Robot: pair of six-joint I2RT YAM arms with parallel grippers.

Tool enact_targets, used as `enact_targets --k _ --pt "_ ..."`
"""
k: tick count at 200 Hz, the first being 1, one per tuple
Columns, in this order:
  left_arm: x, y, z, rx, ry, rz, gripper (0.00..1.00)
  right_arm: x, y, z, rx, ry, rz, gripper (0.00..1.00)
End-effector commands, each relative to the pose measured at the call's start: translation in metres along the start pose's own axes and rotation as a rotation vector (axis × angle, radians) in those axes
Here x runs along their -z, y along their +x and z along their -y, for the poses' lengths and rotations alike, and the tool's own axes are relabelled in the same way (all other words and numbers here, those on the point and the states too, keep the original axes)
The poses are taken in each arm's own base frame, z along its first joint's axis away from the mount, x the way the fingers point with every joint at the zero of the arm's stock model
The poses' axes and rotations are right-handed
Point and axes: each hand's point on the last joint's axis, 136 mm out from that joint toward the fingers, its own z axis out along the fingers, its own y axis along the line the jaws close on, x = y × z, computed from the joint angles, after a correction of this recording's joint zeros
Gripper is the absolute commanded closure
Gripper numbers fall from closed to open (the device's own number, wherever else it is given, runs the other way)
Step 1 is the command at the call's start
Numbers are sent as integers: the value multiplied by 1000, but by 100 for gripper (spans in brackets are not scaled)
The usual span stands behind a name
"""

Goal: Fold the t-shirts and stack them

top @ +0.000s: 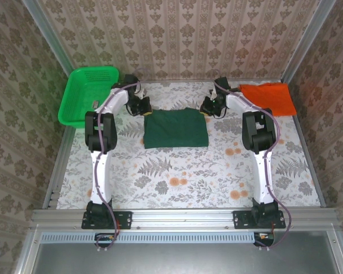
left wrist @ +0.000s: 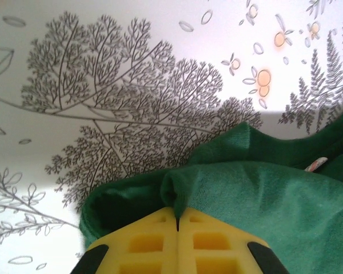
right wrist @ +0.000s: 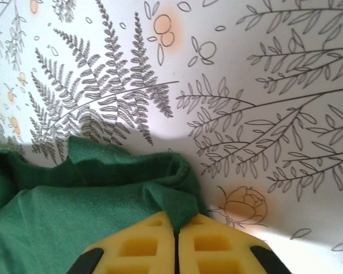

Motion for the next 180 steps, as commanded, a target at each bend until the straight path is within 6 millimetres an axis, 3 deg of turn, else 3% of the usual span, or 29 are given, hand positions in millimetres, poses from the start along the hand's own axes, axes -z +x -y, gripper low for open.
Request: enact_targets --k 1,26,59,70,100,109,121,128,141,163,180 --pt "50 -14 26 -86 44 131 100 18 -7 -38 52 -82 53 92" --pt "77 -5 18 -72 16 228 100 23 -9 -52 51 -110 69 92" --pt "78 13 -18 -3 -91 235 100 3 -10 -42 -22 -65 28 89" --pt "73 19 -28 26 -110 218 100 -6 -7 -35 -55 -41 -3 83" --pt "60 44 -68 123 -268 134 100 -15 -7 -27 -111 0 -18 56" --pt "55 50 -77 147 -307 105 93 -13 -8 -26 -118 14 -17 51" --pt "54 52 -88 172 -364 79 92 -7 -11 -26 -119 20 -10 48" --pt "57 53 -92 183 -400 68 85 -1 -14 -27 -117 22 -4 47" --pt "64 47 -92 187 -425 71 61 13 -15 -32 -105 22 7 46" --pt "84 36 -77 174 -427 112 53 37 -7 -57 -69 -61 17 47" --pt "100 34 -54 158 -387 142 51 50 11 -78 -44 -145 3 55"
